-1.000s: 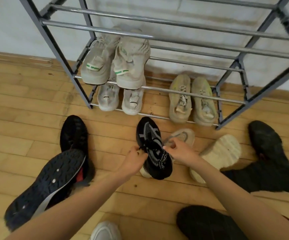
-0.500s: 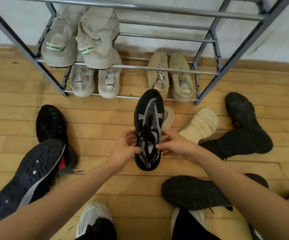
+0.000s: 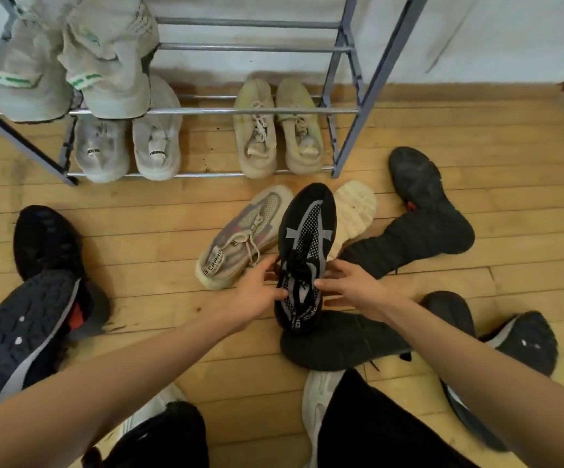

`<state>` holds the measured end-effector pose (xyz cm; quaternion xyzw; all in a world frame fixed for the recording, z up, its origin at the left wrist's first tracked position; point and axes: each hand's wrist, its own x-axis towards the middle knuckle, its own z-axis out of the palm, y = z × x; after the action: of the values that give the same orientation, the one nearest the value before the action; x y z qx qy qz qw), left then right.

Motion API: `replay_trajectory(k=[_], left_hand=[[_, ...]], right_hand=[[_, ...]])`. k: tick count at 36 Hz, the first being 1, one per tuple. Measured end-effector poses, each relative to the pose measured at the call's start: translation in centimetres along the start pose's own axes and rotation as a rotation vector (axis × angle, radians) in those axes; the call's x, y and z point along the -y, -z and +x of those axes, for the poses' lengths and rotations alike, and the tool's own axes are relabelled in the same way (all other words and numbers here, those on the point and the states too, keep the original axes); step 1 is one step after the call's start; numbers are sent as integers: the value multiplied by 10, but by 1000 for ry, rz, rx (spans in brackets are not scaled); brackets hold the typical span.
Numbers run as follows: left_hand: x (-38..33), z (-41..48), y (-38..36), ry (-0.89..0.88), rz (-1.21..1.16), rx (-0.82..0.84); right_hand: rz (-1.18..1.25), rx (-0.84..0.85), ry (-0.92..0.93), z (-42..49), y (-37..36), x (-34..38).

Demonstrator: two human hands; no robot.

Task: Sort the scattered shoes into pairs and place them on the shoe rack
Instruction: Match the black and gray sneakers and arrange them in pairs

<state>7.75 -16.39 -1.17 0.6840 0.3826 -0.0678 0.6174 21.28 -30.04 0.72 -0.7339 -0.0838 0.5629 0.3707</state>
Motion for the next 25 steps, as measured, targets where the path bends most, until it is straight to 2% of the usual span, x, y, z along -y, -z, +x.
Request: replay_trajectory(k=[8,15,17,19,22,25], left_hand=[[19,-19,49,36,-65,-177],[52,-47,104,37,-73,-330],[65,-60,121,-23,59,-469],[83,-67,142,-42,298,-648],[108,-72,173,119,574,-784],[122,-76,200,287,584,-799]], right_hand=[[-161,45,151,20,-58,42],[-299,121,177,41,-124,72],[-363,119,180,48,-139,76],[-458,87,183,55,-150,77],[-550,26,162,63,-156,77],[-495,31,106,66,-155,76]])
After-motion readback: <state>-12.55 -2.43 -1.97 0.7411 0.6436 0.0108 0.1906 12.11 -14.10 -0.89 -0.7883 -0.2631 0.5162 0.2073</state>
